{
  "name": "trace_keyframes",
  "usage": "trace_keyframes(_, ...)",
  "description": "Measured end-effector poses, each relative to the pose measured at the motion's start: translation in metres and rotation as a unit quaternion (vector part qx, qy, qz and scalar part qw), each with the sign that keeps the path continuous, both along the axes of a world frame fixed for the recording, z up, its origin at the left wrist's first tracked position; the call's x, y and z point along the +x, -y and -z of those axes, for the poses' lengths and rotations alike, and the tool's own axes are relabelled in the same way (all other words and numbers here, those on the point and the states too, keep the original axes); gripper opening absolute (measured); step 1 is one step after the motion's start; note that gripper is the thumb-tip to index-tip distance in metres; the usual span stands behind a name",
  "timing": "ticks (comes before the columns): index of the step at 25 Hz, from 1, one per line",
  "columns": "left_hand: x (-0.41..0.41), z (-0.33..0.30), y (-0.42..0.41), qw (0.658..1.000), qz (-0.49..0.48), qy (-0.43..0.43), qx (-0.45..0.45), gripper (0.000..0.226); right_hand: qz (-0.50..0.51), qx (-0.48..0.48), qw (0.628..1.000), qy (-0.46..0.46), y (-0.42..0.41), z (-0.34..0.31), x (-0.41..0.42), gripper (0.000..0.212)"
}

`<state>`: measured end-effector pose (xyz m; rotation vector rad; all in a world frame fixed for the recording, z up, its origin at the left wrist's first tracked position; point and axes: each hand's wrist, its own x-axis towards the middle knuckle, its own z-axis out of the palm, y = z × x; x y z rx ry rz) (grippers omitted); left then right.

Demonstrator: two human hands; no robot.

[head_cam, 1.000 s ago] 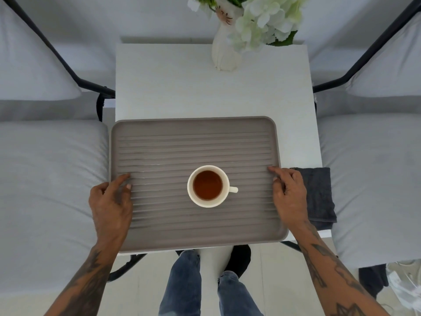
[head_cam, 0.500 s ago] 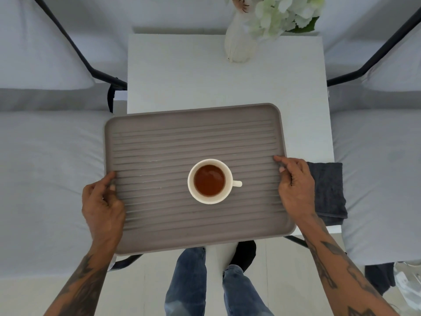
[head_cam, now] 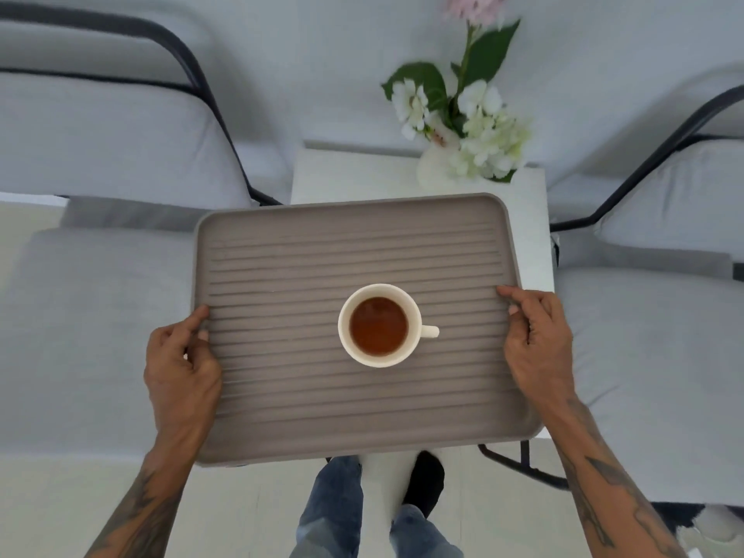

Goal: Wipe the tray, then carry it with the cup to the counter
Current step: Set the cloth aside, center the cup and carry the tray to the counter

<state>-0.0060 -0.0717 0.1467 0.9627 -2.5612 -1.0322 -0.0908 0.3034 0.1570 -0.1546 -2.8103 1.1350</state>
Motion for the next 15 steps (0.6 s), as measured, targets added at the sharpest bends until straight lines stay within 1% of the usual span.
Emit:
trace_keyframes(4,0.029,-0.073,-0.003,0.999,-0.03,-0.02,-0.002,0.038,-0.042,-0.005,0.999,-0.016,0.006,-0.076,0.003,0.034)
trace_keyframes(6,0.048,-0.108,-0.004,0.998,-0.052,-0.032,-0.019,0.038,-0.073,-0.006,0.997,-0.021,0.008,-0.11,0.005,0.033)
trace_keyframes(12,0.133,-0.195,-0.02,0.984,-0.158,-0.056,-0.056,0.038,-0.18,0.0,0.983,-0.033,0.024,-0.205,0.011,0.031)
trace_keyframes(15,0.186,-0.228,-0.021,0.976,-0.197,-0.051,-0.078,0.038,-0.237,0.008,0.97,-0.047,0.041,-0.244,0.021,0.03)
